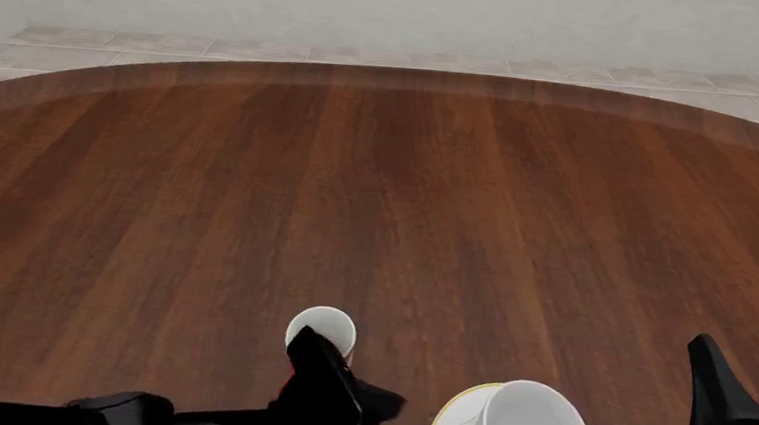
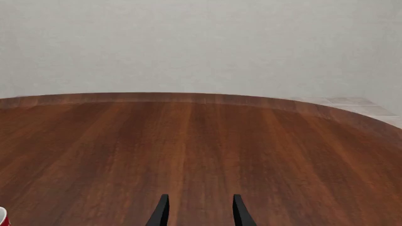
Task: Put the white mug on the plate.
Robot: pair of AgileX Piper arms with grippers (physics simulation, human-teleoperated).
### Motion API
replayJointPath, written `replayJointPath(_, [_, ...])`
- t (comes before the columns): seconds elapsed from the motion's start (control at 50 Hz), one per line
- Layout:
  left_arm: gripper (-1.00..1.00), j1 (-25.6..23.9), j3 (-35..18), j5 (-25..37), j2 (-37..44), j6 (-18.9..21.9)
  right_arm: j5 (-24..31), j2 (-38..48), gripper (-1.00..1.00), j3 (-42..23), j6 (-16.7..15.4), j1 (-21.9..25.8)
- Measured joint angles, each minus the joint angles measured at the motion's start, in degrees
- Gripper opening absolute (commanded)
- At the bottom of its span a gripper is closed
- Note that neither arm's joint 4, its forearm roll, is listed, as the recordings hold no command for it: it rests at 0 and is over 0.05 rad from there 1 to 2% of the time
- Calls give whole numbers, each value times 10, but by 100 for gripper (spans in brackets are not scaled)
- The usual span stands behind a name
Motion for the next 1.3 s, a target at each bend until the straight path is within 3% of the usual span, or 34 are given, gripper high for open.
replayJointPath(0.88, [100, 68, 141, 53, -285, -21, 17, -13, 100, -6, -3, 3])
replayJointPath(1.3, [100, 108, 198, 93, -427, -38, 21, -26, 100, -29, 64, 2])
